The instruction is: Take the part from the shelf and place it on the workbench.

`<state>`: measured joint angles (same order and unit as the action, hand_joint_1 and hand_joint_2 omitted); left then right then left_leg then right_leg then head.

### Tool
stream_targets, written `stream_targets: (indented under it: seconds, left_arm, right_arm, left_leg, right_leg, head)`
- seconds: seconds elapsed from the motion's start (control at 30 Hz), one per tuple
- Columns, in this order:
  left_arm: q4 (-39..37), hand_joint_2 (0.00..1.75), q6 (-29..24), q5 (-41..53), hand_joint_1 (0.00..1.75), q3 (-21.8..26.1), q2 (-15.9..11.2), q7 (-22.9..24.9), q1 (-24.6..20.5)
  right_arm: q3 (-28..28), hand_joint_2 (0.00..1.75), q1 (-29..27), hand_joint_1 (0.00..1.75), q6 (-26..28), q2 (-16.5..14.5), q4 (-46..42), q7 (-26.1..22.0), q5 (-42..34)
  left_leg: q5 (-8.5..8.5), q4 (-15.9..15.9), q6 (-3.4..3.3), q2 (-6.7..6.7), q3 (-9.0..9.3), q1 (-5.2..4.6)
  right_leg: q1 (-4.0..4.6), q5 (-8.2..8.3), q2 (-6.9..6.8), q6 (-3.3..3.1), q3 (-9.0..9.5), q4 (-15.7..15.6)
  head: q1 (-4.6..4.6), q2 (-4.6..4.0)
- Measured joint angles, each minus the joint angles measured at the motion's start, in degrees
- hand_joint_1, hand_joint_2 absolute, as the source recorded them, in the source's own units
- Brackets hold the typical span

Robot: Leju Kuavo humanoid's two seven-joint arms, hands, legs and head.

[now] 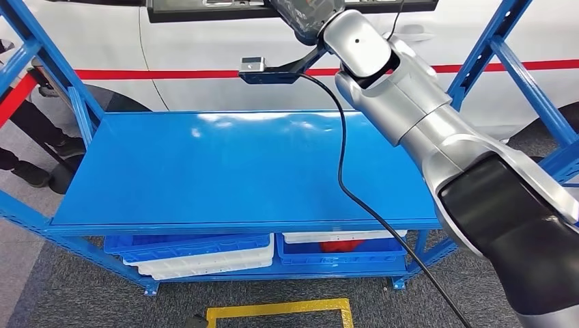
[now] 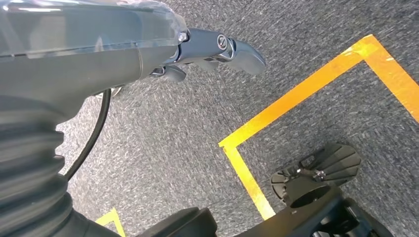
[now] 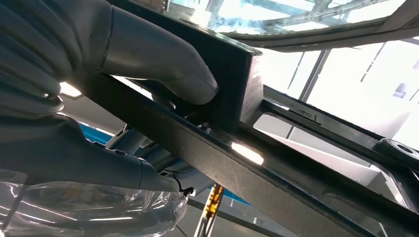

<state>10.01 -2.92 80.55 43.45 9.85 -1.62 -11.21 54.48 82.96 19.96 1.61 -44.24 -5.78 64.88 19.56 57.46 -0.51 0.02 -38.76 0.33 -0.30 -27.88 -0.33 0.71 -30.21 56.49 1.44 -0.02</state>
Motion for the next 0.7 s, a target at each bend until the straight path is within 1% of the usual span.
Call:
stream_targets:
  seconds: [0.03,0.07,0.1,0.13,0.17,0.2,0.23,0.27,0.3,0.33,0.37,0.4,0.43,0.47,0.5,0.57,0.6,0.63,0.67,0.7]
  left_arm:
    - [0.0,1.75,0.1,0.0,0.00,0.0,0.0,0.2,-0.1]
    - [0.0,1.75,0.2,-0.1,0.00,0.0,0.0,0.3,-0.1]
    - [0.0,1.75,0.3,-0.1,0.00,0.1,0.0,0.5,-0.2]
    - [0.0,1.75,0.4,-0.1,0.00,0.1,0.0,0.6,-0.3]
    - [0.0,1.75,0.6,-0.2,0.00,0.1,0.0,0.7,-0.4]
    - [0.0,1.75,0.7,-0.2,0.00,0.2,0.0,0.8,-0.5]
    - [0.0,1.75,0.7,-0.2,0.00,0.3,0.0,0.9,-0.6]
    - [0.0,1.75,0.8,-0.3,0.00,0.4,0.0,0.9,-0.7]
    - [0.0,1.75,0.9,-0.3,0.00,0.4,0.0,1.0,-0.7]
    - [0.0,1.75,0.9,-0.3,0.00,0.5,0.0,1.0,-0.7]
    - [0.0,1.75,0.9,-0.3,0.00,0.5,0.0,1.0,-0.7]
    - [0.0,1.75,0.9,-0.3,0.00,0.5,0.0,1.0,-0.7]
    - [0.0,1.75,0.9,-0.2,0.00,0.5,0.0,1.0,-0.7]
    - [0.0,1.75,1.0,-0.2,0.00,0.5,-0.1,1.0,-0.8]
    - [0.0,1.75,1.0,-0.2,0.00,0.5,-0.1,1.0,-0.8]
    - [0.0,1.75,1.0,-0.2,0.00,0.5,-0.1,1.0,-0.8]
    - [0.0,1.75,0.9,-0.2,0.00,0.6,-0.1,1.0,-0.7]
    - [0.0,1.75,0.9,-0.2,0.00,0.6,-0.1,1.1,-0.7]
    - [0.0,1.75,0.9,-0.2,0.00,0.7,-0.1,1.1,-0.6]
    - [0.0,1.75,0.9,-0.3,0.00,0.8,-0.1,1.2,-0.6]
  right_arm:
    - [0.1,1.75,0.0,1.75,0.0,0.0,-0.1,0.0,-0.1]
    - [0.2,1.75,0.1,1.75,0.0,0.0,-0.2,0.1,-0.1]
    - [0.2,1.75,0.2,1.75,0.0,0.1,-0.3,0.1,-0.3]
    - [0.3,1.75,0.4,1.75,0.0,0.2,-0.4,0.1,-0.4]
    - [0.3,1.75,0.5,1.75,-0.1,0.4,-0.5,0.1,-0.5]
    - [0.4,1.75,0.6,1.75,-0.1,0.6,-0.5,0.1,-0.6]
    - [0.4,1.75,0.5,1.75,-0.2,0.7,-0.6,0.1,-0.7]
    - [0.5,1.75,0.4,1.75,-0.2,0.9,-0.6,0.1,-0.9]
    - [0.6,1.75,0.3,1.75,-0.3,1.0,-0.6,0.1,-0.9]
    - [0.7,1.75,0.3,1.75,-0.3,1.2,-0.6,0.1,-1.0]
    - [0.7,1.75,0.3,1.75,-0.3,1.3,-0.6,0.1,-1.0]
    - [0.8,1.75,0.4,1.75,-0.3,1.3,-0.7,0.1,-1.0]
    - [0.8,1.75,0.4,1.75,-0.3,1.4,-0.7,0.1,-1.1]
    - [0.8,1.75,0.4,1.75,-0.3,1.4,-0.9,0.1,-1.1]
    - [0.8,1.75,0.5,1.75,-0.3,1.5,-1.0,0.1,-1.3]
    - [0.9,1.75,0.4,1.75,-0.3,1.5,-1.2,0.1,-1.5]
    - [1.0,1.75,0.4,1.75,-0.3,1.5,-1.2,0.1,-1.6]
    - [1.1,1.75,0.4,1.75,-0.3,1.5,-1.2,0.1,-1.6]
    - [1.1,1.75,0.4,1.75,-0.2,1.5,-1.2,0.2,-1.7]
    - [1.2,1.75,0.4,1.75,-0.2,1.6,-1.2,0.2,-1.7]
  left_leg:
    - [-0.01,0.0,-0.16,-0.01,-0.02,-0.05]
    - [-0.14,-0.2,-0.39,0.03,0.07,0.09]
    - [-0.36,-0.5,-0.61,0.10,0.21,0.22]
    - [-0.63,-0.9,-0.86,0.19,0.34,0.39]
    - [-0.84,-1.2,-1.06,0.28,0.41,0.56]
    - [-0.97,-1.3,-1.16,0.33,0.35,0.53]
    - [-1.04,-1.3,-1.23,0.33,0.19,0.53]
    - [-1.10,-1.1,-1.23,0.33,-0.01,0.53]
    - [-1.17,-0.9,-1.19,0.32,-0.27,0.55]
    - [-1.26,-0.7,-1.09,0.29,-0.62,0.61]
    - [-1.36,-0.4,-0.95,0.27,-0.99,0.69]
    - [-1.49,0.1,-0.74,0.24,-1.41,0.78]
    - [-1.68,0.3,-0.45,0.22,-1.78,0.83]
    - [-1.94,0.5,-0.07,0.20,-2.04,0.85]
    - [-2.28,0.5,0.37,0.15,-2.25,0.82]
    - [-3.21,0.2,1.31,0.00,-2.48,0.77]
    - [-3.41,0.1,1.71,-0.06,-2.69,0.85]
    - [-2.69,0.5,2.05,-0.09,-3.11,0.94]
    - [-0.81,1.8,2.31,-0.10,-3.78,1.04]
    - [2.17,4.6,2.49,-0.08,-4.71,1.12]
  right_leg:
    - [-0.04,0.05,-0.01,0.18,0.03,-0.1]
    - [-0.02,0.00,-0.02,0.37,0.06,-0.1]
    - [-0.03,-0.35,0.04,0.55,0.03,0.1]
    - [-0.02,-1.33,0.11,0.70,-0.31,1.1]
    - [-0.05,-3.04,0.19,0.83,-1.17,3.3]
    - [-0.16,-5.20,0.27,0.98,-2.56,6.7]
    - [-0.26,-7.37,0.29,1.17,-4.36,10.9]
    - [-0.40,-8.80,0.30,1.37,-5.96,14.6]
    - [-0.56,-9.15,0.30,1.56,-6.86,16.8]
    - [-0.76,-8.30,0.29,1.72,-6.73,16.6]
    - [-0.97,-6.52,0.28,1.85,-5.46,14.0]
    - [-1.20,-4.60,0.28,1.98,-3.37,9.8]
    - [-1.27,-3.22,0.36,1.99,-1.54,6.2]
    - [-1.18,-2.08,0.52,1.82,-0.36,3.7]
    - [-1.05,-1.60,0.69,1.54,0.03,2.5]
    - [-0.66,-0.75,0.90,0.60,-0.80,2.7]
    - [-0.72,-0.40,0.79,0.07,-1.24,2.7]
    - [-0.74,0.15,0.67,-0.49,-1.75,2.7]
    - [-0.83,0.81,0.53,-1.03,-2.36,2.6]
    - [-0.88,1.50,0.43,-1.42,-3.11,2.5]
  head:
    - [0.00,0.00]
    - [0.00,0.00]
    - [0.00,0.00]
    - [0.00,0.00]
    - [0.00,0.00]
    - [0.00,0.00]
    - [0.00,0.00]
    - [0.00,0.00]
    - [0.00,0.00]
    - [0.00,0.00]
    - [0.00,0.00]
    - [0.00,0.00]
    - [0.01,0.00]
    - [0.01,0.00]
    - [0.01,0.00]
    - [0.01,0.00]
    - [0.01,0.00]
    - [0.01,0.00]
    - [0.01,0.00]
    - [0.01,0.00]
